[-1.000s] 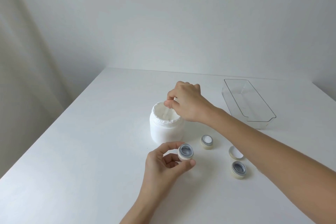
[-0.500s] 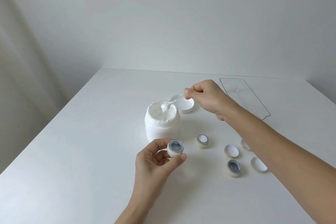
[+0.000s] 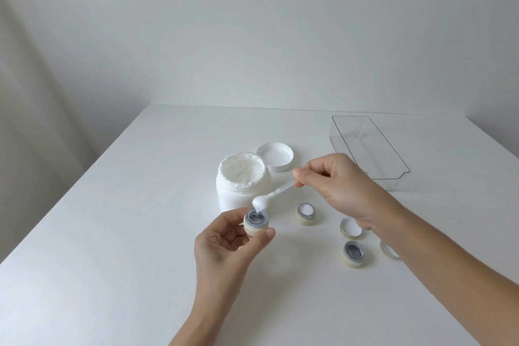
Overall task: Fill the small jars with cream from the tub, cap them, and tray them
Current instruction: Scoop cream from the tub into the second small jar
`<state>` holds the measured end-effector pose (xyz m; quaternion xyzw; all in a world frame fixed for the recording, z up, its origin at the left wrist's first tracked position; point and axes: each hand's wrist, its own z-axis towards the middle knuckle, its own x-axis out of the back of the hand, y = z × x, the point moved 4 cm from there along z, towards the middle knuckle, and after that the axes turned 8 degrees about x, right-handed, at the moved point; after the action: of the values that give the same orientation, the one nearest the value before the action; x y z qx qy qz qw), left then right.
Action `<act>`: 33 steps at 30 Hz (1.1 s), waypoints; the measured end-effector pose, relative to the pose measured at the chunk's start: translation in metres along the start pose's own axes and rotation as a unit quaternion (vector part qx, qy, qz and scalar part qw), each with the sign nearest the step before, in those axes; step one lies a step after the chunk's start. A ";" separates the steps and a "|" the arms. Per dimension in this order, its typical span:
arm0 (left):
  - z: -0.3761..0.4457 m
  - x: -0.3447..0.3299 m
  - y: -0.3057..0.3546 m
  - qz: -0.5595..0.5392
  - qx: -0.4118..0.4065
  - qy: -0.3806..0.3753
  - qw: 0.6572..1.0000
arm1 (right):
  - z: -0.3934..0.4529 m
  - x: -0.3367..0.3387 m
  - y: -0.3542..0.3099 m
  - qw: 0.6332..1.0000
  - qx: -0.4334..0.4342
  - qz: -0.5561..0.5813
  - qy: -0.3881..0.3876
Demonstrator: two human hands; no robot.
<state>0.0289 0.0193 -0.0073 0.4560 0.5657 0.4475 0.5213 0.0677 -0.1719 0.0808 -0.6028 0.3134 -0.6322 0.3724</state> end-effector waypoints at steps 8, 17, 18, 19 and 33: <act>-0.002 -0.001 0.001 0.015 -0.004 0.006 1.000 | -0.011 -0.006 0.000 0.989 0.034 -0.142 0.040; -0.002 0.000 0.003 0.014 0.000 0.000 1.000 | -0.020 0.007 -0.012 0.969 0.142 -0.162 0.122; -0.002 -0.001 0.003 0.009 0.003 -0.002 1.000 | -0.023 0.005 -0.014 0.966 0.167 -0.148 0.131; -0.002 -0.001 0.003 0.000 0.005 -0.004 1.000 | -0.027 0.003 -0.016 0.961 0.194 -0.138 0.144; -0.003 -0.003 0.006 -0.050 0.021 -0.032 0.998 | -0.065 -0.004 -0.006 0.751 0.511 -0.341 0.242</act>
<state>0.0262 0.0174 -0.0003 0.4519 0.5800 0.3945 0.5511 0.0021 -0.1687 0.0790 -0.2158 -0.2031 -0.9080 0.2964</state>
